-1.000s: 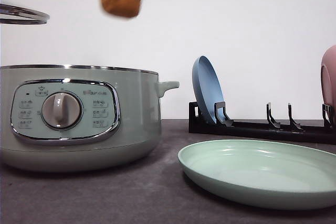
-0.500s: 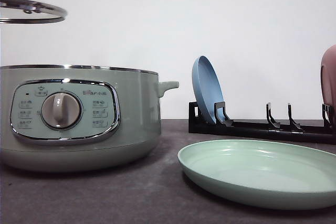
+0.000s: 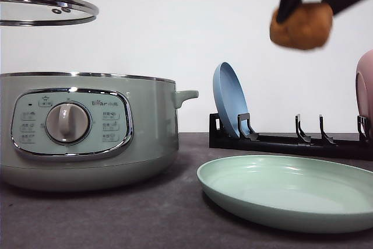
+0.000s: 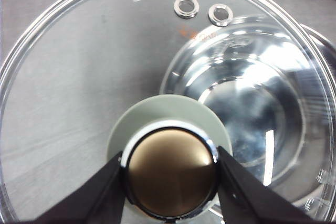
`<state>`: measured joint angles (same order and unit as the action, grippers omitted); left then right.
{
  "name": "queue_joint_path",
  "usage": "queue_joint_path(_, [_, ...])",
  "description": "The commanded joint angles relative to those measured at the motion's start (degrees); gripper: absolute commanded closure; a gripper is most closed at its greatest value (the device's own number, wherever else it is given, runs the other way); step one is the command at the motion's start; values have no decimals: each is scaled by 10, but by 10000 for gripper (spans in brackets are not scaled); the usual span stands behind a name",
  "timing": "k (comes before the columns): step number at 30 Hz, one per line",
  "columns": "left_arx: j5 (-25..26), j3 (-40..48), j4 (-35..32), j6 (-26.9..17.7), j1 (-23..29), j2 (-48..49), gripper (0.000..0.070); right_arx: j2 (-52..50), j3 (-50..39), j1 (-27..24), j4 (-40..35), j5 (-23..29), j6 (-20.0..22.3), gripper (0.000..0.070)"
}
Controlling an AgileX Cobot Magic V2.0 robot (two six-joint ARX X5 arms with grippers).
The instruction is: Transfer potato from steamer to green plate
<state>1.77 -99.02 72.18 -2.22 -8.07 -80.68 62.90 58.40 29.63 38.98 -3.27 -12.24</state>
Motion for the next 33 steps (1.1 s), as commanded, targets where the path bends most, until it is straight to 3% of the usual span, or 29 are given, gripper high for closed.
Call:
queue_joint_path(1, [2,-16,-19,-1,-5,1,699,1,-23,7,-20,-1,-40,496])
queue_joint_path(16, [2,-16,-20,-1,-30,1,699,24,-213,34,-190,3,-142,495])
queue_joint_path(24, [2,-16,-19,-1,-37,1,699,98,-231,62,-256,6,-154,494])
queue_joint_path(30, [2,-16,-18,-1,-47,1,699,127,-231,63,-248,8,-154,492])
queue_joint_path(33, [2,-16,-19,-1,-53,1,699,127,-231,63,-245,10,-154,387])
